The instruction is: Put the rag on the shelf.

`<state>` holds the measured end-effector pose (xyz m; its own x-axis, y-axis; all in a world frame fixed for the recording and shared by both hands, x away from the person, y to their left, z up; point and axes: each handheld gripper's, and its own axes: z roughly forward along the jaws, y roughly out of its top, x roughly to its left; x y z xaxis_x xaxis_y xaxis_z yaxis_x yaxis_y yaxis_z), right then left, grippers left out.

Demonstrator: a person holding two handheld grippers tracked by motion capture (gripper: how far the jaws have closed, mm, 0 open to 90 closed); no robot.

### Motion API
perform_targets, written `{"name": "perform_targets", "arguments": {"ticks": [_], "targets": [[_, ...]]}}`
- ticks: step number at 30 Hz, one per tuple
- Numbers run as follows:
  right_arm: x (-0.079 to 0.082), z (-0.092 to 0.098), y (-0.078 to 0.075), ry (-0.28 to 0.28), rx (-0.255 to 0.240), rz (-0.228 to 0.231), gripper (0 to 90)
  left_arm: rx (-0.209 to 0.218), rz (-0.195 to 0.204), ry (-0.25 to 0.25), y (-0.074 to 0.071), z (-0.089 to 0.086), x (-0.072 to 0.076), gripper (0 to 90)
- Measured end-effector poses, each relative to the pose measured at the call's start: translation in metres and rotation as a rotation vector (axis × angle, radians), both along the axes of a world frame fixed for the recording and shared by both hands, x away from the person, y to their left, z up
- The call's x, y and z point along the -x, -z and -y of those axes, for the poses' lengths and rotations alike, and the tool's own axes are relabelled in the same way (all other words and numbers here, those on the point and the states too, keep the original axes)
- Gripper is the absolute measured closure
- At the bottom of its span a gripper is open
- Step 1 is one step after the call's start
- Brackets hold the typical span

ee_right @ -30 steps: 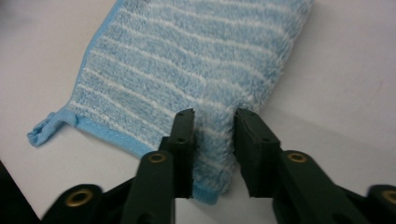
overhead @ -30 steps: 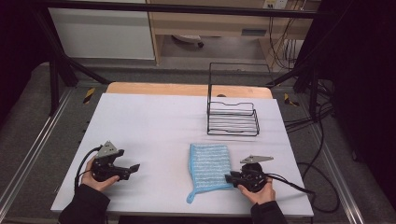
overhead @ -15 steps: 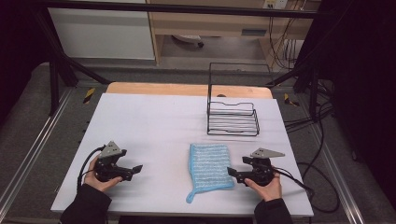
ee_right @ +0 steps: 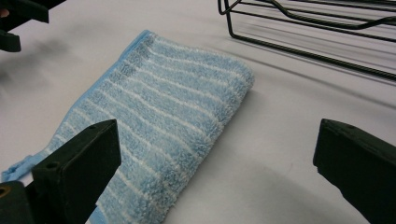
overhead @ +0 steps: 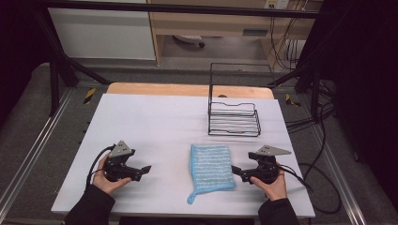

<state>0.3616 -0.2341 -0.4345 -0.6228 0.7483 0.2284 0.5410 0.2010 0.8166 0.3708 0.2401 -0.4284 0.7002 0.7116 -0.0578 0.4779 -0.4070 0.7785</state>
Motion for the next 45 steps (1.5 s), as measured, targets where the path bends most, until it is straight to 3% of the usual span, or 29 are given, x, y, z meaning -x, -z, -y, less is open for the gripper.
{"name": "perform_targets", "arguments": {"ticks": [14, 24, 29, 36, 39, 45], "targets": [[0.002, 0.0, 0.0, 0.005, 0.024, 0.003, 0.9, -0.003, 0.007, 0.018, -0.018, 0.036, -0.008, 8.2], [0.003, -0.001, 0.002, -0.006, 0.036, -0.003, 1.5, 0.008, 0.002, 0.033, -0.028, 0.073, -0.024, 9.0], [0.003, -0.001, 0.002, -0.011, 0.042, -0.009, 2.0, 0.027, -0.022, 0.017, -0.031, 0.094, -0.035, 11.3], [0.003, -0.002, 0.003, -0.013, 0.051, -0.013, 2.2, 0.018, -0.05, 0.012, -0.03, 0.126, -0.049, 16.5], [0.003, -0.002, 0.004, -0.013, 0.051, -0.018, 2.3, -0.011, -0.056, 0.008, -0.027, 0.137, -0.054, 20.7], [0.002, -0.003, 0.004, -0.012, 0.052, -0.021, 2.5, -0.001, -0.097, -0.017, -0.016, 0.151, -0.066, 31.3]]}}
